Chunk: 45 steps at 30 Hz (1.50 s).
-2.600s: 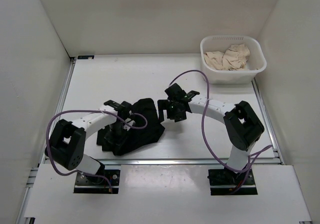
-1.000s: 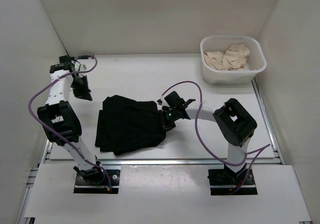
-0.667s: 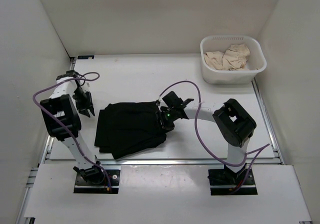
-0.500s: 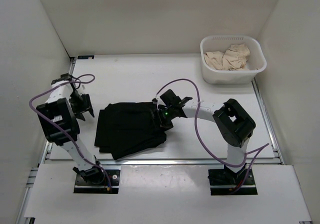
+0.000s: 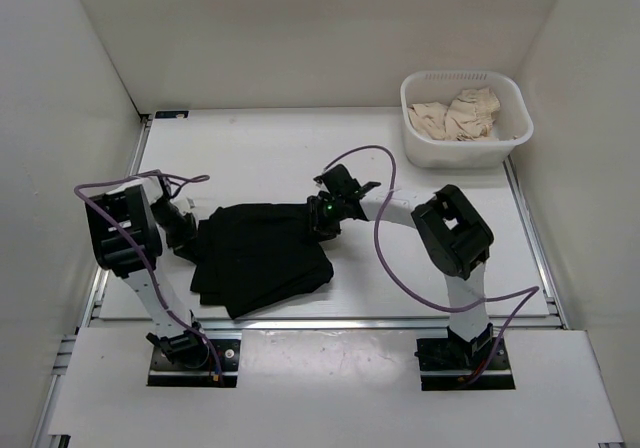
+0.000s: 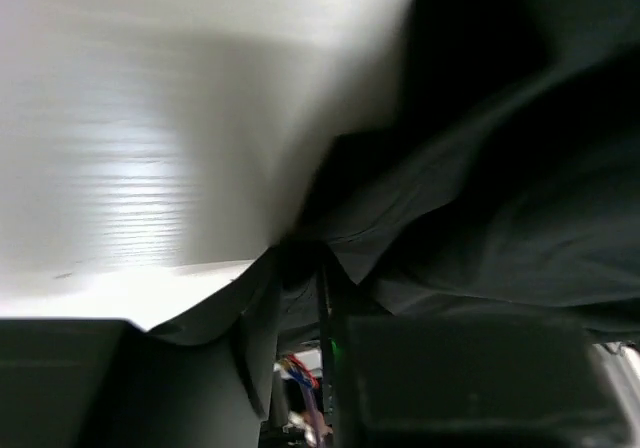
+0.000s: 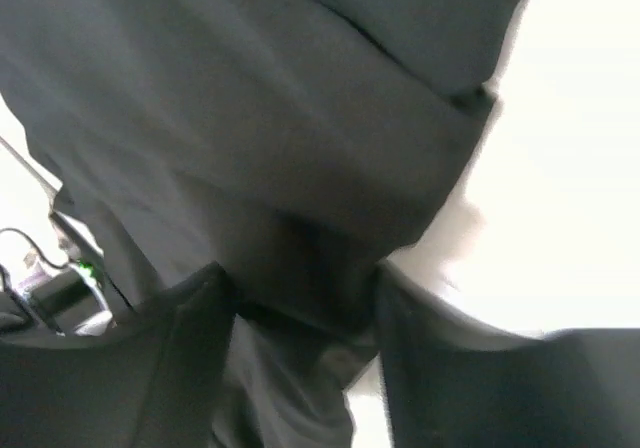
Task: Fold and stack the trousers
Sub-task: Fold the trousers
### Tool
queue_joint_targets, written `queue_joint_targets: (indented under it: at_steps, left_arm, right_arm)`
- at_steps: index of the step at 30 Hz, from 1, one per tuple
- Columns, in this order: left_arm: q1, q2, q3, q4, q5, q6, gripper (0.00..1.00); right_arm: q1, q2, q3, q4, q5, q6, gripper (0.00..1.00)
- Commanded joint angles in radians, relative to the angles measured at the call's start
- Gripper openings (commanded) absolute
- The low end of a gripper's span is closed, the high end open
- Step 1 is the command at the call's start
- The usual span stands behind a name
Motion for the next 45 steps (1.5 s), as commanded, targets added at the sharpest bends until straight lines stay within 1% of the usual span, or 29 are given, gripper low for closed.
queue_joint_targets:
  at_steps: [1,2,3,4,5,7,8,9,10,12,16,18,20,21,22,25,27,28,33,35,37,38,39,42,43,44,45]
  left_arm:
    - [-0.052,0.024,0.037,0.049,0.082,0.006,0.30]
    - [-0.098,0.024,0.050,0.049,0.108,0.006,0.30]
    - [-0.121,0.024,0.060,0.049,0.121,0.006,0.30]
    - [-0.141,0.024,0.072,0.049,0.134,0.006,0.32]
    - [-0.170,0.024,0.108,0.049,0.153,0.006,0.34]
    - [-0.180,0.033,0.155,0.049,0.173,0.006,0.40]
    - [-0.190,0.033,0.181,0.049,0.173,0.006,0.48]
    - [-0.190,0.033,0.232,0.049,0.173,0.006,0.53]
    - [-0.190,0.033,0.259,0.049,0.173,0.006,0.57]
    - [-0.190,0.010,0.311,0.039,0.152,0.006,0.63]
    - [-0.200,-0.076,0.330,0.030,0.122,0.006,0.63]
    - [-0.245,-0.102,0.314,-0.026,0.122,0.006,0.61]
    - [-0.284,-0.102,0.267,-0.069,0.179,0.006,0.59]
    - [-0.325,-0.093,0.244,-0.083,0.194,0.006,0.59]
    - [-0.347,-0.093,0.186,-0.083,0.203,0.006,0.59]
    - [-0.420,-0.050,0.100,-0.083,0.203,0.006,0.60]
    - [-0.445,-0.026,0.074,-0.065,0.203,0.006,0.62]
    - [-0.472,-0.025,0.073,-0.065,0.203,0.006,0.63]
    - [-0.519,0.025,0.060,-0.053,0.151,0.006,0.68]
    - [-0.528,0.059,0.060,-0.043,0.151,0.006,0.68]
    - [-0.528,0.074,0.075,-0.043,0.188,0.006,0.68]
    - [-0.528,0.083,0.086,-0.043,0.217,0.006,0.66]
    - [-0.537,0.084,0.116,-0.062,0.280,0.006,0.52]
    - [-0.537,0.107,0.199,-0.147,0.364,0.006,0.25]
    - [-0.537,0.117,0.217,-0.167,0.377,0.006,0.14]
    - [-0.537,0.117,0.234,-0.189,0.394,0.006,0.14]
    - [-0.537,0.117,0.265,-0.210,0.429,0.006,0.14]
  right_arm:
    - [-0.025,0.030,-0.029,0.101,-0.037,0.134,0.36]
    - [-0.040,0.030,-0.040,0.111,-0.037,0.134,0.26]
    - [-0.049,0.015,-0.058,0.111,-0.037,0.148,0.17]
    - [-0.067,0.004,-0.058,0.111,-0.023,0.148,0.03]
    - [-0.080,-0.010,-0.076,0.111,-0.008,0.148,0.00]
    - [-0.121,-0.080,-0.137,0.111,0.042,0.180,0.00]
    - [-0.133,-0.109,-0.162,0.121,0.100,0.189,0.00]
    - [-0.144,-0.161,-0.185,0.134,0.127,0.189,0.00]
    - [-0.155,-0.181,-0.211,0.134,0.145,0.189,0.00]
    - [-0.167,-0.196,-0.212,0.114,0.161,0.166,0.00]
    - [-0.176,-0.174,-0.147,0.028,0.161,0.096,0.03]
    - [-0.186,-0.147,-0.129,0.019,0.149,0.083,0.06]
    - [-0.186,-0.134,-0.118,0.019,0.138,0.083,0.06]
    - [-0.196,-0.125,-0.118,0.019,0.138,0.083,0.06]
    - [-0.197,-0.125,-0.106,0.029,0.127,0.083,0.07]
    - [-0.197,-0.125,-0.097,0.029,0.127,0.083,0.10]
    - [-0.197,-0.125,-0.097,0.029,0.127,0.083,0.10]
    - [-0.197,-0.125,-0.097,0.029,0.127,0.083,0.10]
    - [-0.197,-0.125,-0.106,0.019,0.136,0.083,0.11]
    - [-0.206,-0.125,-0.106,0.019,0.136,0.083,0.11]
    - [-0.206,-0.125,-0.106,0.019,0.136,0.083,0.12]
    - [-0.206,-0.125,-0.106,0.019,0.136,0.083,0.14]
    - [-0.206,-0.125,-0.106,0.019,0.136,0.083,0.14]
    - [-0.206,-0.134,-0.106,0.019,0.136,0.083,0.19]
    - [-0.206,-0.134,-0.115,0.019,0.136,0.083,0.21]
    - [-0.206,-0.134,-0.115,0.019,0.136,0.083,0.27]
    - [-0.215,-0.134,-0.115,0.019,0.136,0.083,0.30]
